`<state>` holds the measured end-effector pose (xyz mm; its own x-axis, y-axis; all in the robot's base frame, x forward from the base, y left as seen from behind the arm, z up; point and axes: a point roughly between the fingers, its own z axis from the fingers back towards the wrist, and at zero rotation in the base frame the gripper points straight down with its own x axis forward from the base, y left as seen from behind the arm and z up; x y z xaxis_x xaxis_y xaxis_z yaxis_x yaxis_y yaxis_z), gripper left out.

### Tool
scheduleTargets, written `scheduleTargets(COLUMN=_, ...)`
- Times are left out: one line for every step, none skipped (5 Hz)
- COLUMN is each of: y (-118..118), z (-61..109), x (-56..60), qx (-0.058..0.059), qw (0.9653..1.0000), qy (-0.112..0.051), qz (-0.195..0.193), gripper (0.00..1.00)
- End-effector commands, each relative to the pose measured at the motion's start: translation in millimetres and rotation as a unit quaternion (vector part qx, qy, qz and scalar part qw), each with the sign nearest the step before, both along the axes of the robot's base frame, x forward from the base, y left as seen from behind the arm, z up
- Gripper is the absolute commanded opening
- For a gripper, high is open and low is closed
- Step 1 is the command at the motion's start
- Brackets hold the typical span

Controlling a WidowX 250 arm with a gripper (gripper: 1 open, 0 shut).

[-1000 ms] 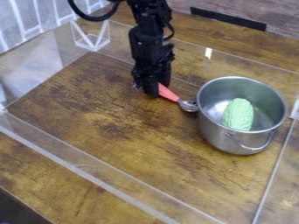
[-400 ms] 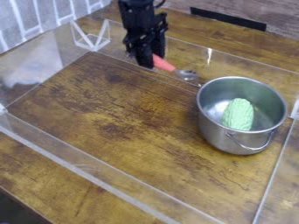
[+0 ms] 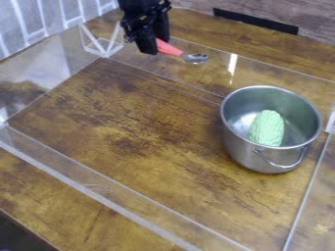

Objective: Move the orange spoon to the left

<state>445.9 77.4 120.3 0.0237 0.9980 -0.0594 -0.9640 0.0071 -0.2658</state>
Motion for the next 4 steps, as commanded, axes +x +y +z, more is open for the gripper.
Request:
scheduleTargets(y=11, z=67.6, x=-14.1, qx=0.015, qw=0.9975, qy=-0.066, qz=0.019, gripper=0.0)
scheduleTargets(y=12, z=63.3, x=-21.4, qx=0.014, qw=0.9975, qy=-0.065, qz=0.026, gripper=0.0)
scheduleTargets(y=18, z=68.5, x=-39.5, qx=0.013, qw=0.9966, qy=-0.064, qz=0.051, gripper=0.0)
scheduleTargets(y=22, z=51.4, x=-48.4, qx=0.012, qw=0.9961, qy=-0.062, qz=0.062, gripper=0.0)
